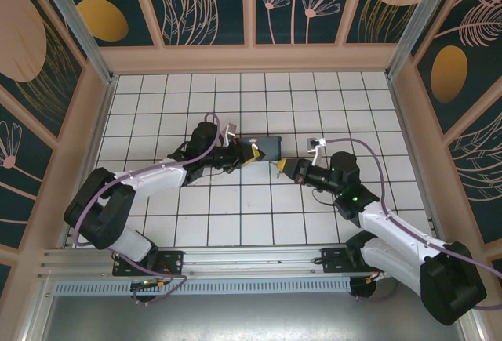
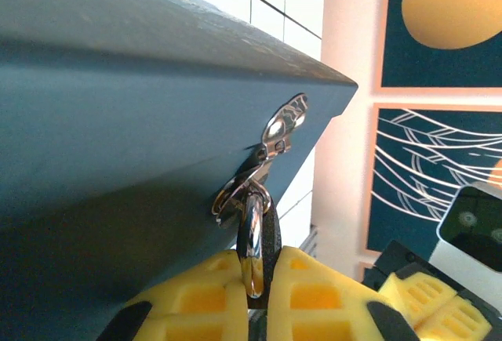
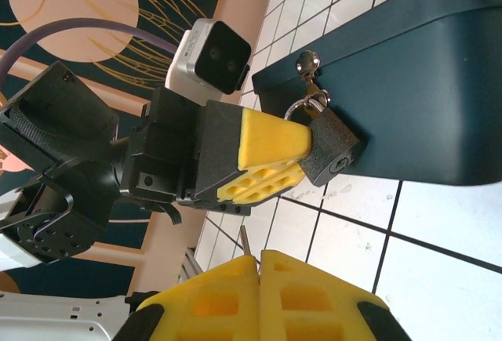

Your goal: Unlock a padlock with a key

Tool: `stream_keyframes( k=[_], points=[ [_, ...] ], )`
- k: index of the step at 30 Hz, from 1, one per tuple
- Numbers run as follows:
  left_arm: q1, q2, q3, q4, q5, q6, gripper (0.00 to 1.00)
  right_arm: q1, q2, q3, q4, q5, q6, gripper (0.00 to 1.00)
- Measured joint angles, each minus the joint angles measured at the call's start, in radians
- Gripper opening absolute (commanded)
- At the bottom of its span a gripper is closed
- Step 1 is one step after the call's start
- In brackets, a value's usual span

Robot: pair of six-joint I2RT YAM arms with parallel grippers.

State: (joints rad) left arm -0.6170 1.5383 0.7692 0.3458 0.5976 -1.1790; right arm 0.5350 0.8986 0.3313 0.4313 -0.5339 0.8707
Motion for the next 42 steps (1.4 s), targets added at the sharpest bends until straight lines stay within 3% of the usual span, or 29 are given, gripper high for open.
stream_keyframes(
  k=[13,24,32,42],
  points=[
    [0.01,0.0,0.003,0.047,0.098,-0.035,0.07,0.026,0.019,-0.041,0.105,0.067,0.038,0.0],
    [0.01,0.01,0.01,0.212,0.138,-0.134,0.07,0.022,0.036,-0.053,0.157,0.074,0.083,0.0],
    [0.01,0.029,0.01,0.284,0.159,-0.177,0.07,-0.038,0.009,-0.06,0.169,0.07,0.108,0.0],
    [0.01,0.025,-0.013,0.354,0.161,-0.2,0.07,-0.04,0.02,-0.099,0.282,0.072,0.183,0.0]
  ],
)
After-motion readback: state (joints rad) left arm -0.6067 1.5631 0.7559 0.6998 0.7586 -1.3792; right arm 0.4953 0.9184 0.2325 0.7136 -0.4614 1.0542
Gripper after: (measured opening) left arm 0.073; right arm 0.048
